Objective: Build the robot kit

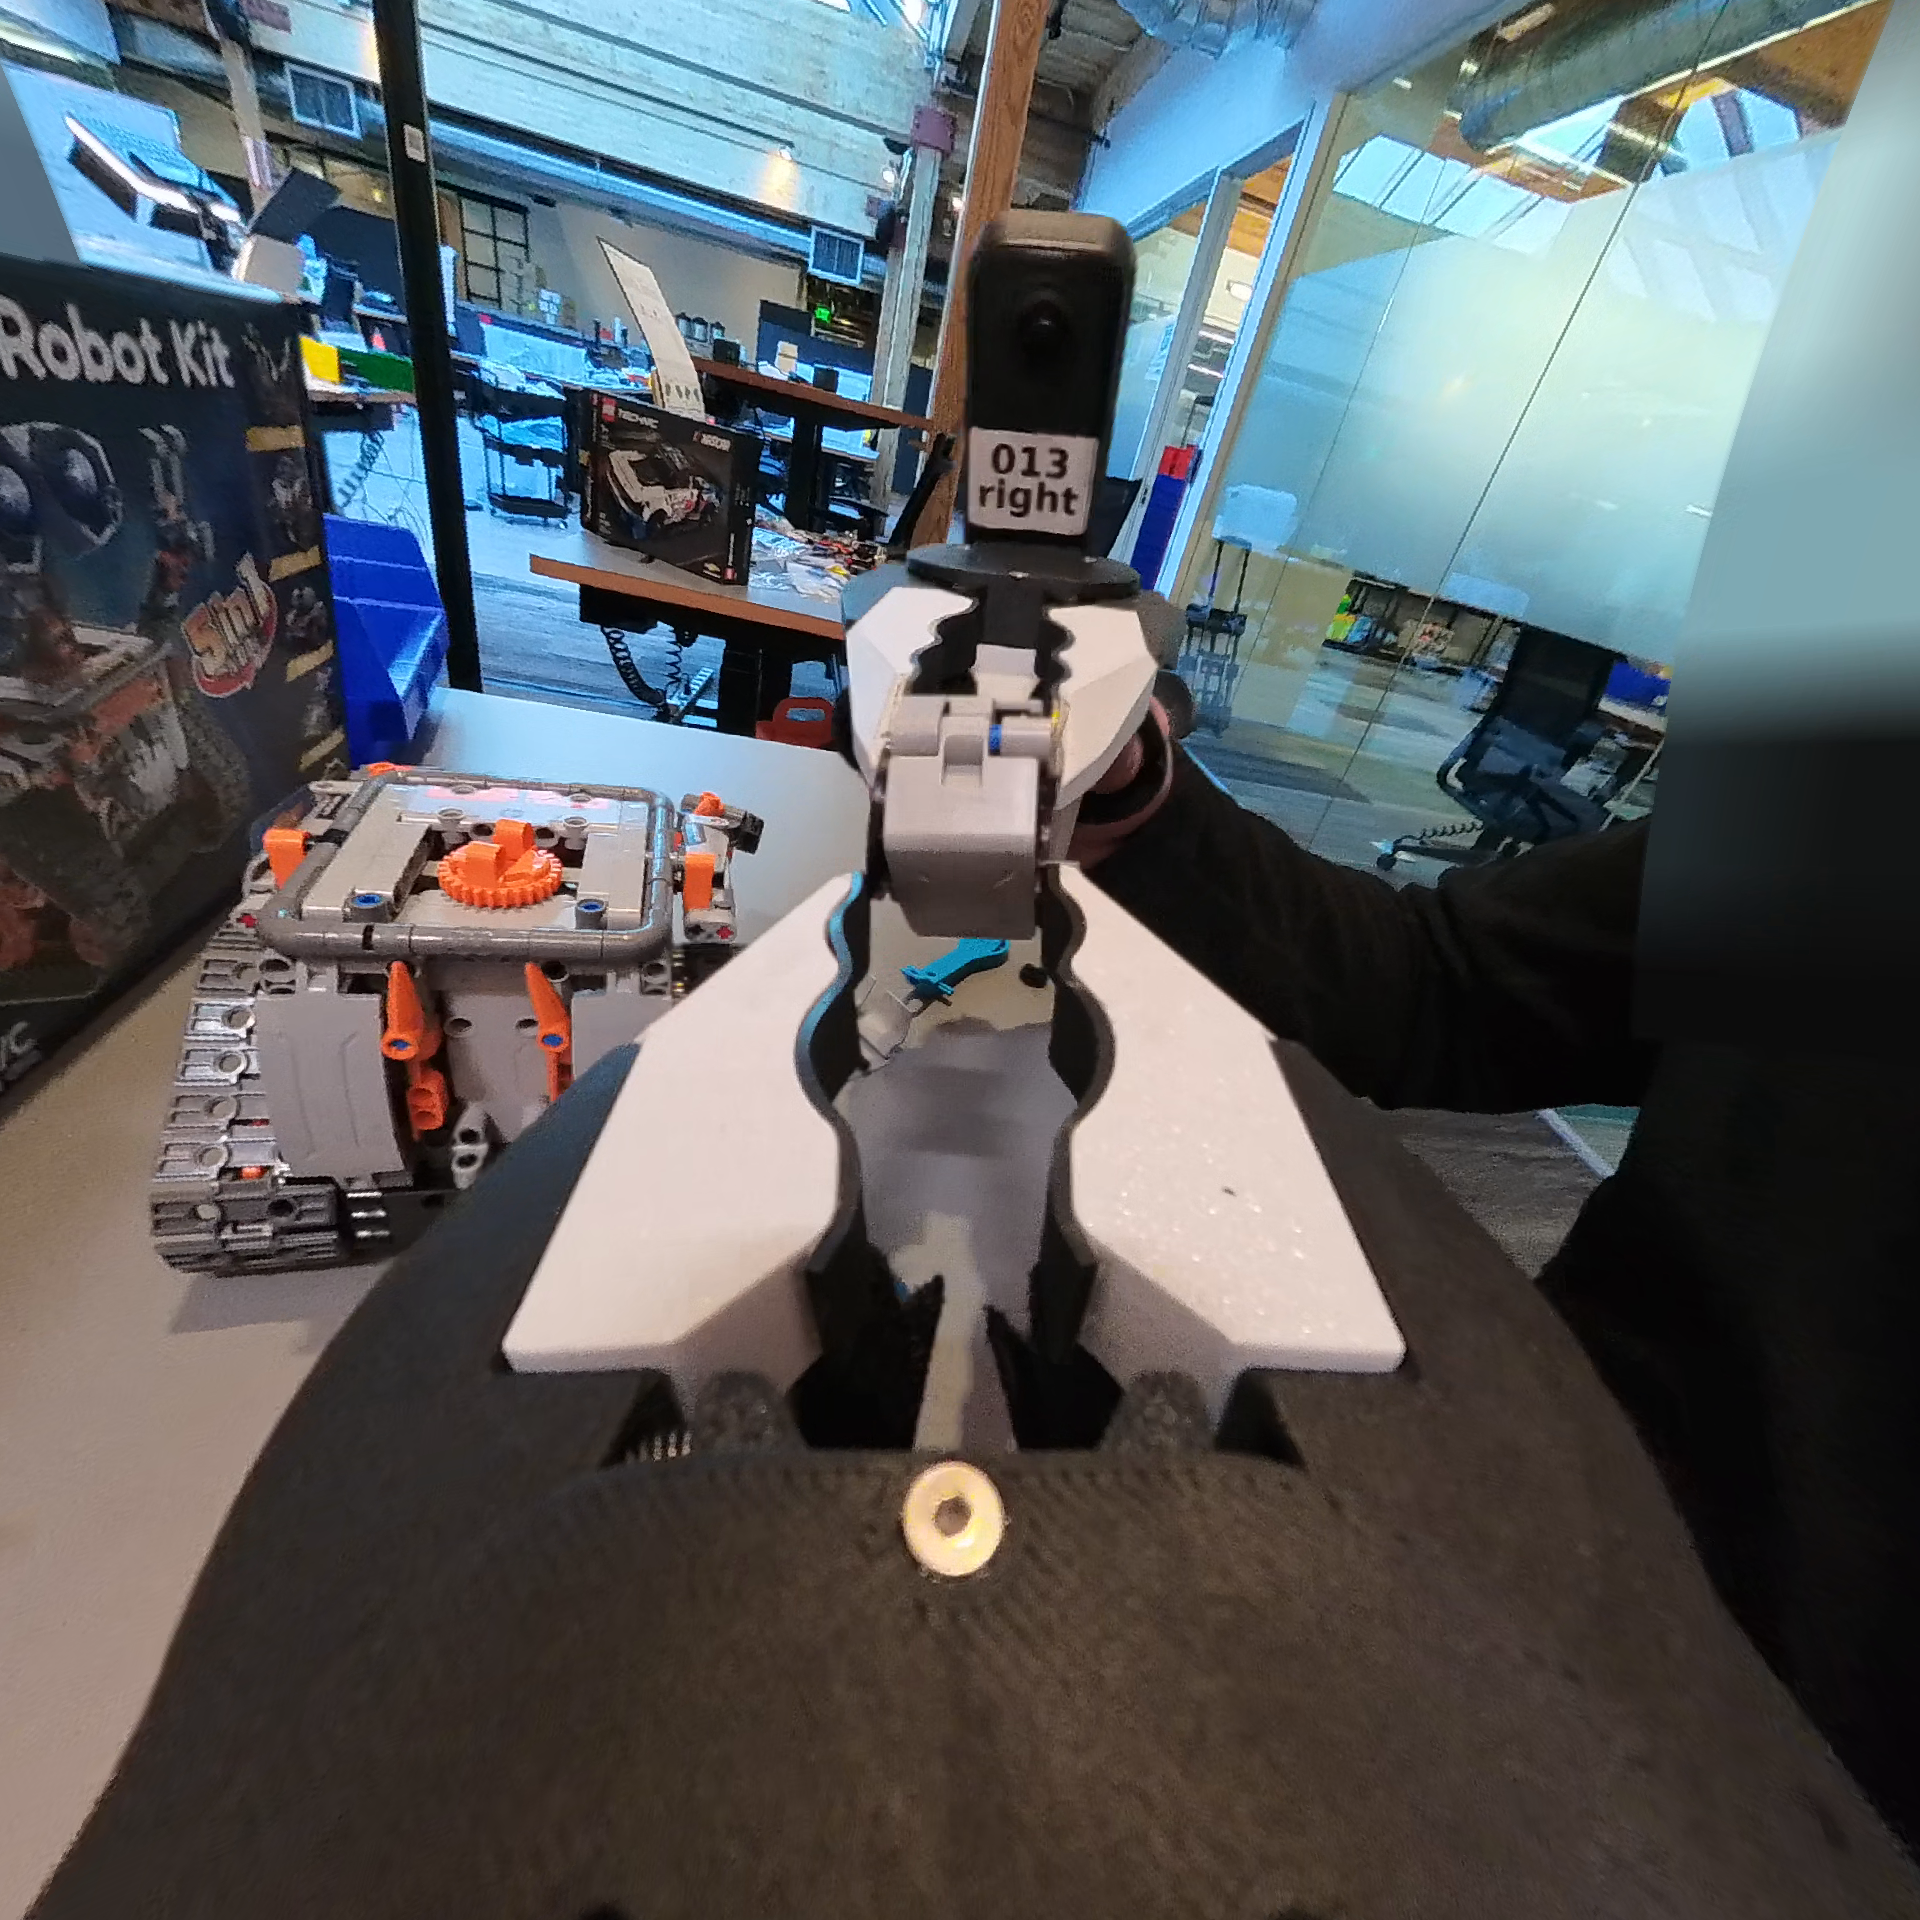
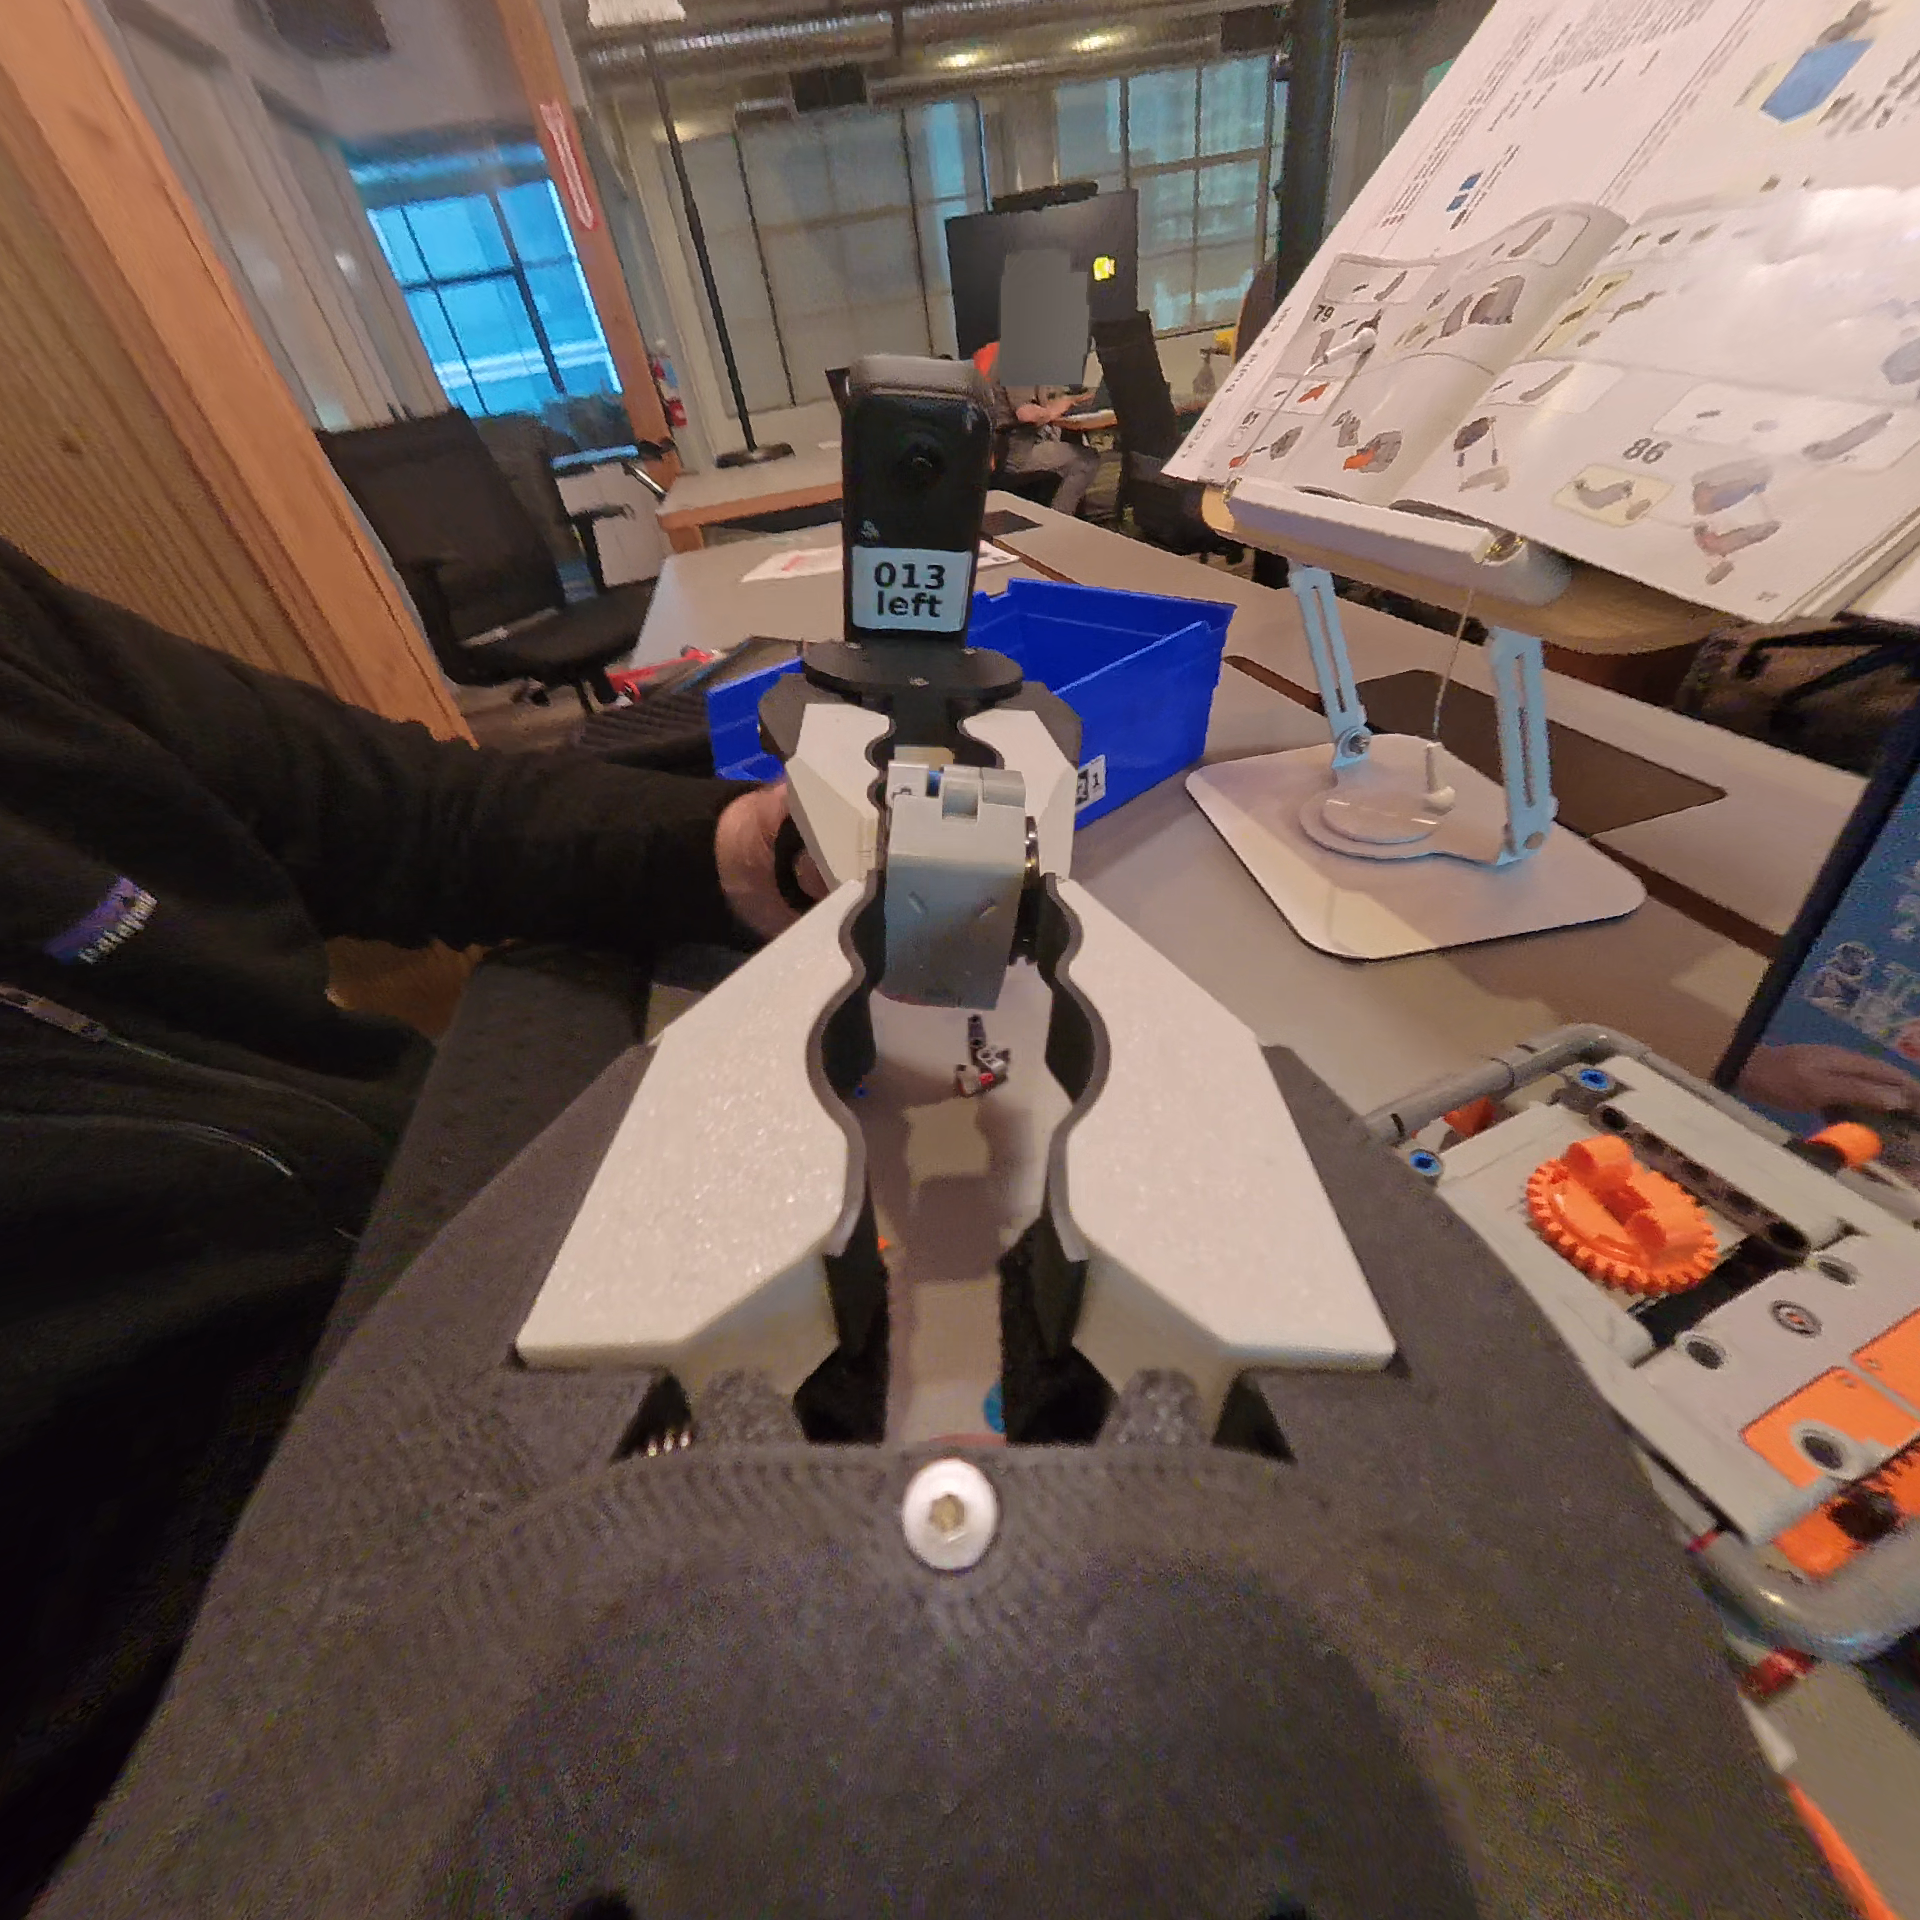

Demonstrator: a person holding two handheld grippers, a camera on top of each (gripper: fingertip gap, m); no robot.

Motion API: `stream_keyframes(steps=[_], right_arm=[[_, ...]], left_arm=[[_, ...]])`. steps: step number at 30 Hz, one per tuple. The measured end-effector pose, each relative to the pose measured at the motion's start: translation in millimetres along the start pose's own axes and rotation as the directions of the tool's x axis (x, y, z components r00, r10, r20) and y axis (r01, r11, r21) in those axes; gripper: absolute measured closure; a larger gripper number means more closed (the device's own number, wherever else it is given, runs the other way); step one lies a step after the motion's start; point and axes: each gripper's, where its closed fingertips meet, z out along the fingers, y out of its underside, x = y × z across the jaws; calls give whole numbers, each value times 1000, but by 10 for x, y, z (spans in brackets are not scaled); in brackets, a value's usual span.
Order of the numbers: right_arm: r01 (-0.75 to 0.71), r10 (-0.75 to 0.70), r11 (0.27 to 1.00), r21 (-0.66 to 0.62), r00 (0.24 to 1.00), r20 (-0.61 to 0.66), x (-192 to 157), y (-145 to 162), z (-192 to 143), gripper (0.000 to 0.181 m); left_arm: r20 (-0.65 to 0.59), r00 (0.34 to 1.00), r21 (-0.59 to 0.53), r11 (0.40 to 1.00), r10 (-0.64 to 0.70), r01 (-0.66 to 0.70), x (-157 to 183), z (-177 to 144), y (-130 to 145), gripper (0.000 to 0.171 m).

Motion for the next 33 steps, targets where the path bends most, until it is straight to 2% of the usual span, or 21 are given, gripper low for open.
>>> stream_keyframes(steps=[4,7,10,14,16,18,21,23,25,27,29,31,33], right_arm=[[158,-162,986,-49,984,-77,2,2,-11,154],[327,-350,934,-147,919,-181,84,38,-34,154],[537,-598,799,-271,757,-262,99,22,-37,154],[692,-840,542,-477,465,-280,157,58,-18,154],[728,-898,439,-527,354,-261,124,63,35,154],[745,-941,337,-575,242,-237,97,66,83,154],[759,-974,211,-617,112,-195,30,79,164,154],[761,-981,169,-627,65,-185,0,72,193,154],[771,-976,198,-606,96,-197,0,80,197,149],[791,-947,309,-528,207,-245,-37,35,164,140],[771,-858,506,-386,408,-311,-81,-73,89,141],[681,-705,700,-214,612,-359,-75,-223,-30,145],[539,-529,839,-68,781,-332,-43,-292,-113,145]], left_arm=[[41,996,3,996,83,-84,-22,-37,-40,140],[111,979,-16,985,174,-173,-90,-82,-64,140],[128,971,-31,979,204,-202,-99,-88,-70,137],[124,982,-17,990,144,-143,-107,-68,-78,123],[125,987,-23,995,101,-99,-109,-30,-65,114],[121,989,-40,996,81,-77,-96,11,-33,115],[139,987,-51,996,84,-78,-92,33,-16,126],[128,988,-46,995,91,-85,-80,13,-25,128],[153,979,-44,991,134,-129,-99,-4,-43,129],[186,958,-54,976,218,-212,-105,-27,-69,130],[271,885,-94,926,377,-366,-156,-82,-116,130],[312,800,-129,857,512,-498,-119,-108,-182,129],[333,686,-197,759,647,-620,-72,-102,-206,130]])
